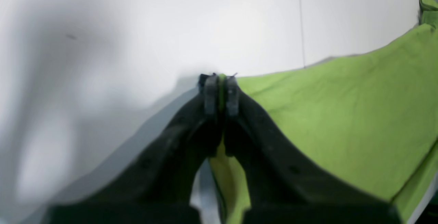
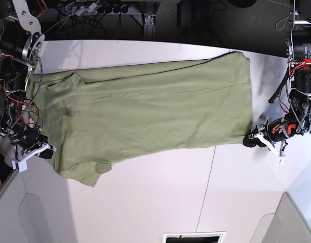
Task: Layout the t-shirt on the table in an organized manner, then fold the t-shirt properly
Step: 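Grasp the folded edge with both grippers and fold it lengthwise again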
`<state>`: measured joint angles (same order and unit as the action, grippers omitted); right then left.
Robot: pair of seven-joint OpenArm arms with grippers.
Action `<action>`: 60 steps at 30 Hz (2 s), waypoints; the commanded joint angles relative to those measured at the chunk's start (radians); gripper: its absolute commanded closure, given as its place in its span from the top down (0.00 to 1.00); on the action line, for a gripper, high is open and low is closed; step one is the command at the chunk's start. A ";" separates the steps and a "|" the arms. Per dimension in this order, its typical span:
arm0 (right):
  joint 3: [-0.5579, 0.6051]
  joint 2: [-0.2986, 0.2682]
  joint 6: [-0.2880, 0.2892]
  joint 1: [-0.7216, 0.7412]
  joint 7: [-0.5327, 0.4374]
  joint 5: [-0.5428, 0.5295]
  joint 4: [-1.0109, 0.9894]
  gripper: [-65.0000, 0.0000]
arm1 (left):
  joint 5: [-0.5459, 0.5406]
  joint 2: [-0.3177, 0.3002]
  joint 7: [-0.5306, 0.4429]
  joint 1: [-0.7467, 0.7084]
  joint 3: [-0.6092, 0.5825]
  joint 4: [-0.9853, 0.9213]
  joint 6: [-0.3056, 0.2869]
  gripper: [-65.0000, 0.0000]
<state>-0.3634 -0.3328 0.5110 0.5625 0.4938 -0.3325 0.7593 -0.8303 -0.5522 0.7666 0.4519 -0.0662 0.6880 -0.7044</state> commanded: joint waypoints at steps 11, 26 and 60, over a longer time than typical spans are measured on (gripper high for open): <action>-0.001 -0.101 0.047 -0.109 0.119 -0.155 0.245 0.00 | -0.412 -0.127 0.438 -0.054 -0.003 0.198 0.006 0.00; -0.030 -0.198 0.044 -0.444 0.161 -0.259 0.587 0.00 | -0.494 -0.190 0.511 -0.300 -0.003 0.433 0.006 0.00; 0.348 -0.044 -0.025 -0.111 0.018 -0.061 0.245 0.17 | -0.489 -0.190 0.509 -0.300 -0.003 0.433 0.006 0.03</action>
<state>-0.0124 -0.3637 0.4725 0.4259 0.5217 -0.3843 0.9855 -1.3052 -0.7174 1.2823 0.1337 -0.0757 1.1091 -0.6895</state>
